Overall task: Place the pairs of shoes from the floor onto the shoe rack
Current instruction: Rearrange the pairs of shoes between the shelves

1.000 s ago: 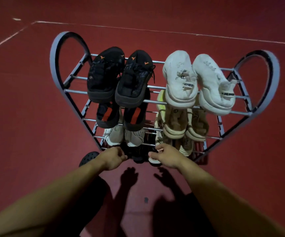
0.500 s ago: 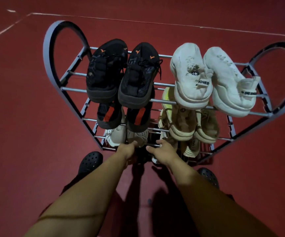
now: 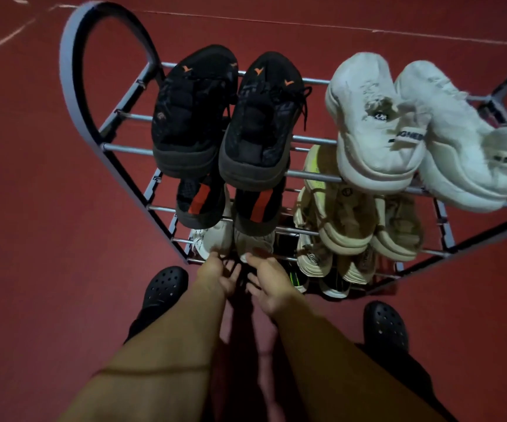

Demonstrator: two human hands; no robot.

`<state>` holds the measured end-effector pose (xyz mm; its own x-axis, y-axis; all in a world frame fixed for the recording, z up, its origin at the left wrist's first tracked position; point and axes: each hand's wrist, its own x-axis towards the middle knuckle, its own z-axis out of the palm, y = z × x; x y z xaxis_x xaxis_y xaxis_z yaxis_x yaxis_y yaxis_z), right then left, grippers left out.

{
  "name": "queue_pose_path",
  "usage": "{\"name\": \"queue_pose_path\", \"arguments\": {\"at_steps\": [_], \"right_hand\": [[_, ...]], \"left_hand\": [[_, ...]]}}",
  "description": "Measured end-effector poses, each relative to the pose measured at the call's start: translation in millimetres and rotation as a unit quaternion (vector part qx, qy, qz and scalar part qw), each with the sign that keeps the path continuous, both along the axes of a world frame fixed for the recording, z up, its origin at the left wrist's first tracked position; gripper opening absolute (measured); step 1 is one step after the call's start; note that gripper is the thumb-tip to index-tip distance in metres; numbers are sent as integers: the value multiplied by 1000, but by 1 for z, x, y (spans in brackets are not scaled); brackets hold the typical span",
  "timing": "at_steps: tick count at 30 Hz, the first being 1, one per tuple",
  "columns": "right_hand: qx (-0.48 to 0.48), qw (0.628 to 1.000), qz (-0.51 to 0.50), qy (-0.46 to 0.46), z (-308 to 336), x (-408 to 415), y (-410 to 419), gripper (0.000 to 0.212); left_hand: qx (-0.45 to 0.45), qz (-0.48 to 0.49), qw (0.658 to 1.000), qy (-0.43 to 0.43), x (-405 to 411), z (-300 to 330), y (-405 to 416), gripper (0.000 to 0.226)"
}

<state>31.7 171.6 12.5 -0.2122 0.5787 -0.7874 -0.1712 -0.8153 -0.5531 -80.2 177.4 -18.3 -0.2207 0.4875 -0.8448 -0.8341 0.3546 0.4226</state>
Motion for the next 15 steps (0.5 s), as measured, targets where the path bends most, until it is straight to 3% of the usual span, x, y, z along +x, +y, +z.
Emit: {"name": "queue_pose_path", "arguments": {"at_steps": [3, 6, 8, 10, 15], "right_hand": [[-40, 996, -81, 26, 0, -12, 1, 20], [-26, 986, -157, -45, -1, -11, 1, 5], [-4, 979, -187, -85, -2, -12, -2, 10], [1, 976, -196, -94, -1, -15, -8, 17], [-43, 975, -217, -21, 10, -18, -17, 39]], "left_hand": [[-16, -28, 999, -16, -7, -1, -2, 28], [-47, -42, 998, 16, -1, 5, -4, 21], [-45, 5, 998, 51, 3, 12, -7, 64], [-3, 30, 995, 91, 8, 30, -11, 80], [40, -61, 985, 159, 10, 46, -25, 45]]}}
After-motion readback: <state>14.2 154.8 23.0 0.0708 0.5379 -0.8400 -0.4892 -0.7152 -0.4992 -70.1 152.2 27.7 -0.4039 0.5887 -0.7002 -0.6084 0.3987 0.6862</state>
